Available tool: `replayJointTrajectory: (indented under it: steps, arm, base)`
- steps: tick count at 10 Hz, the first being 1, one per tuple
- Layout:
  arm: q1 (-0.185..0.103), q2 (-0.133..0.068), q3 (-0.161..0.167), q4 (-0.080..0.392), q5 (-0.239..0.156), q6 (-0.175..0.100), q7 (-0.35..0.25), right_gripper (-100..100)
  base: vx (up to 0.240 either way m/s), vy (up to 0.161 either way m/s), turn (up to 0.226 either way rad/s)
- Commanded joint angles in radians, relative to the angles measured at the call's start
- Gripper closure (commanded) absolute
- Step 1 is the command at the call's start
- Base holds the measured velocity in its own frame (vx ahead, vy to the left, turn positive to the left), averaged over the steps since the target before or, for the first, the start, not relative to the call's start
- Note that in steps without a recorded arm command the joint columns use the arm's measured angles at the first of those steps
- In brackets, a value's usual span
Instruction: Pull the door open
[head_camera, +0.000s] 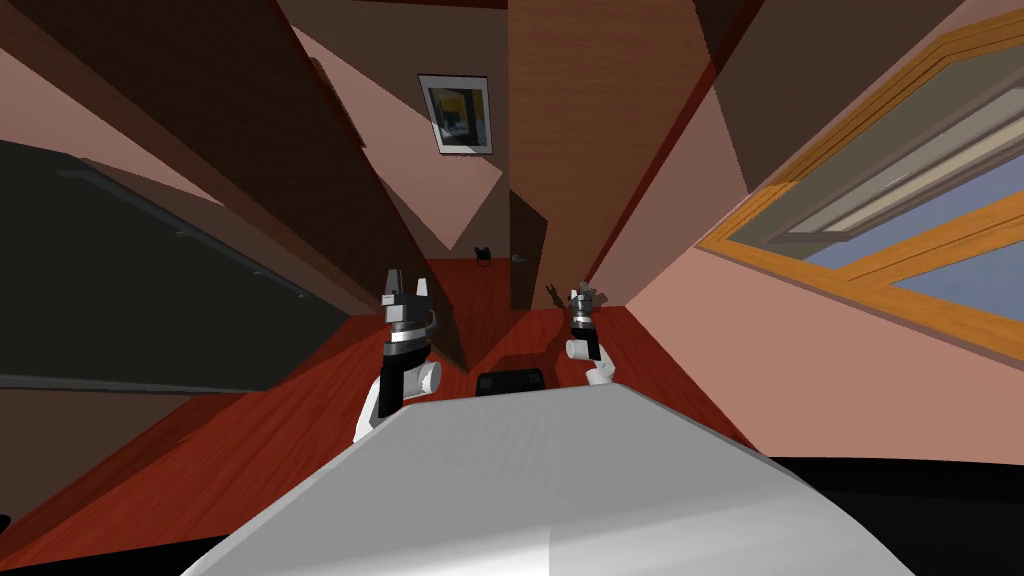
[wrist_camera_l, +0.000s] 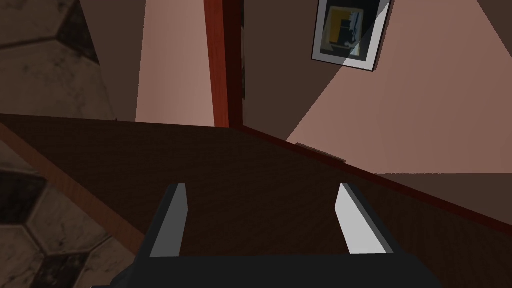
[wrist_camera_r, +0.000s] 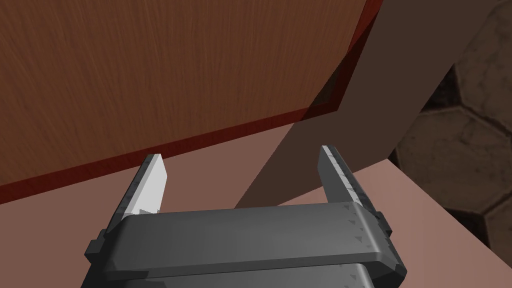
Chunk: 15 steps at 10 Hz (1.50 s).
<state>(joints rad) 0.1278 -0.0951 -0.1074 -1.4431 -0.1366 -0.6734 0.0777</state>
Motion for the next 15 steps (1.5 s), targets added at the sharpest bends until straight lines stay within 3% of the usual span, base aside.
replayJointTrajectory:
  steps: [1,2,3,13,14,15]
  arm:
    - [-0.015,0.000,-0.002,0.037,-0.002,-0.006,0.004,-100]
    - [-0.028,0.000,-0.003,0.067,-0.004,-0.012,0.007,-100]
    - [-0.028,0.000,-0.003,0.067,-0.004,-0.012,0.007,-100]
    - [-0.153,0.012,-0.016,0.369,-0.024,-0.072,0.036,-100]
    - [-0.153,0.012,-0.016,0.369,-0.024,-0.072,0.036,-100]
    - [-0.166,0.014,-0.017,0.398,-0.026,-0.078,0.039,-100]
  base:
    - [0.057,0.001,0.012]
    - [0.070,-0.002,0.025]
    - [0.052,0.004,0.007]
    - [0.096,0.009,0.025]
    - [0.058,0.003,0.009]
    - [0.047,0.012,0.022]
